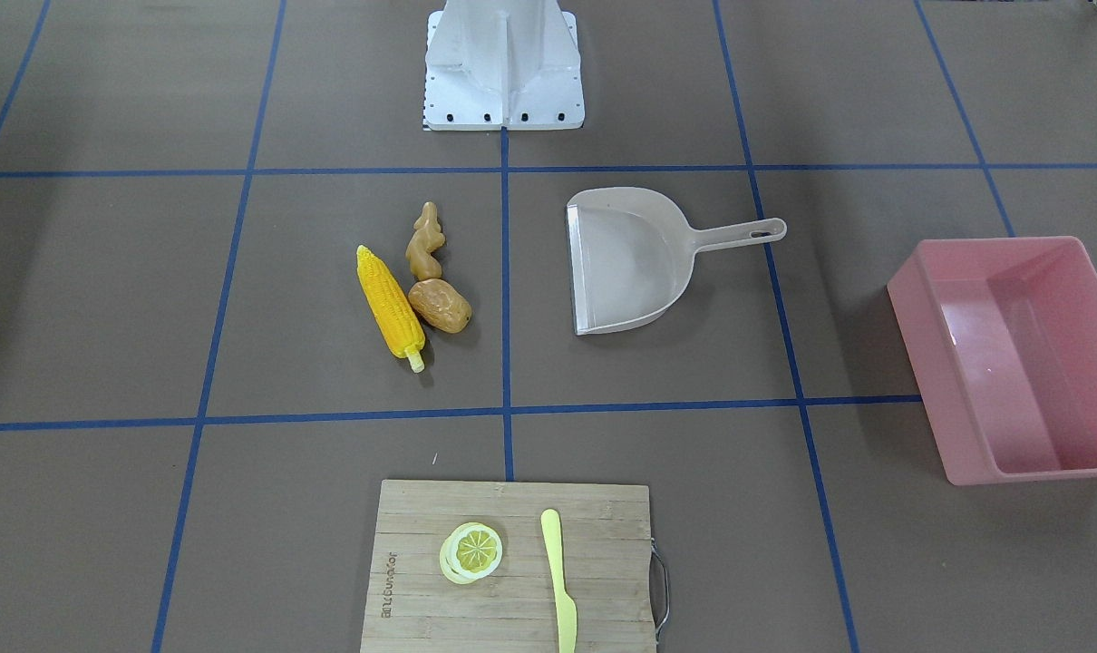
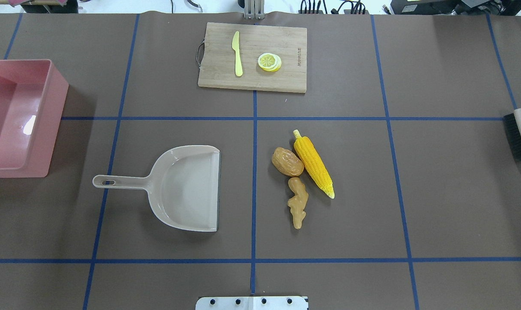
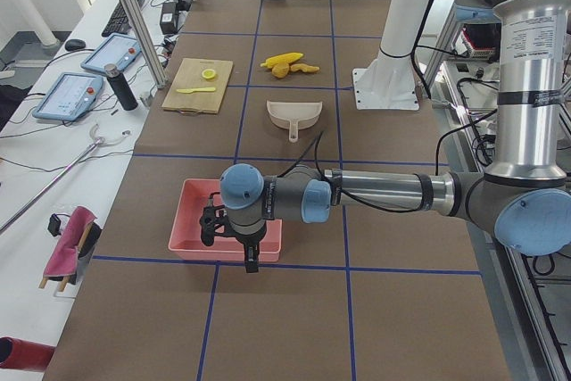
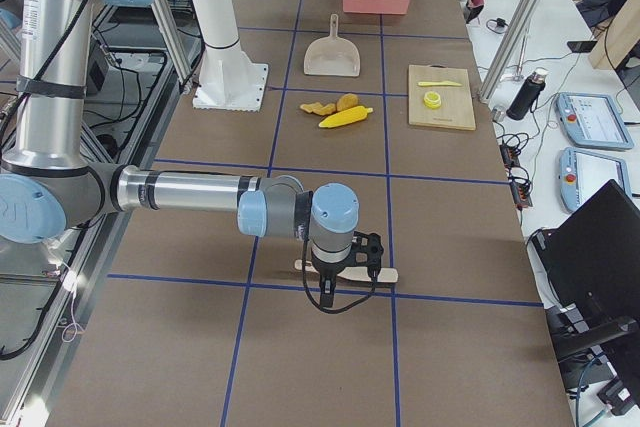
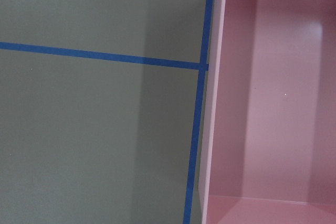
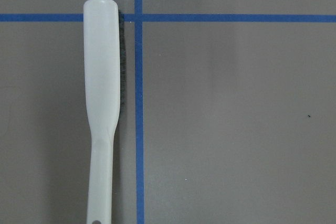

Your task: Sweep and dump trash into bin

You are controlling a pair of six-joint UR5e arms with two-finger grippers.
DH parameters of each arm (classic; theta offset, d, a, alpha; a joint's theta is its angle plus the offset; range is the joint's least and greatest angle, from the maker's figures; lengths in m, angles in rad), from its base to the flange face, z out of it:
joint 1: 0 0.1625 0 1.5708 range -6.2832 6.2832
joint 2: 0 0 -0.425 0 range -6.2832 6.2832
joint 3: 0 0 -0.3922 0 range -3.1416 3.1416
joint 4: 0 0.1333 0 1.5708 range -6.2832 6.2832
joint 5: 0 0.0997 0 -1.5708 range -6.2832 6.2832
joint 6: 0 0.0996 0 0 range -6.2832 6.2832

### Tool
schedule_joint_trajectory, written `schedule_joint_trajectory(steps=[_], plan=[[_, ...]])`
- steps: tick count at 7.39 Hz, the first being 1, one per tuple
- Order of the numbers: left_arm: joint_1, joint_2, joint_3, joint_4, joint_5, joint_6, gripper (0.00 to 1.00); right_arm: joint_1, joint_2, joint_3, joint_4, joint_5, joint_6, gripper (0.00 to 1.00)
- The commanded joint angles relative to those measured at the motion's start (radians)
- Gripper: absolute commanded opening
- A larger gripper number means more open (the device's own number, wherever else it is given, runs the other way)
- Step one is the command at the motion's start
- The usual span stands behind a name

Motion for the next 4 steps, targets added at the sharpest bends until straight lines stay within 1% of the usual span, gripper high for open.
schedule_joint_trajectory(steps=[1,4], plan=[[-0.001,-0.002,-0.006,0.002,0.002,0.006,0.98,0.000,-0.002,0.005,0.000,0.001,0.000,1.00],[0.003,-0.011,-0.009,0.002,0.002,0.007,0.98,0.000,0.004,0.017,0.000,0.008,0.009,1.00]])
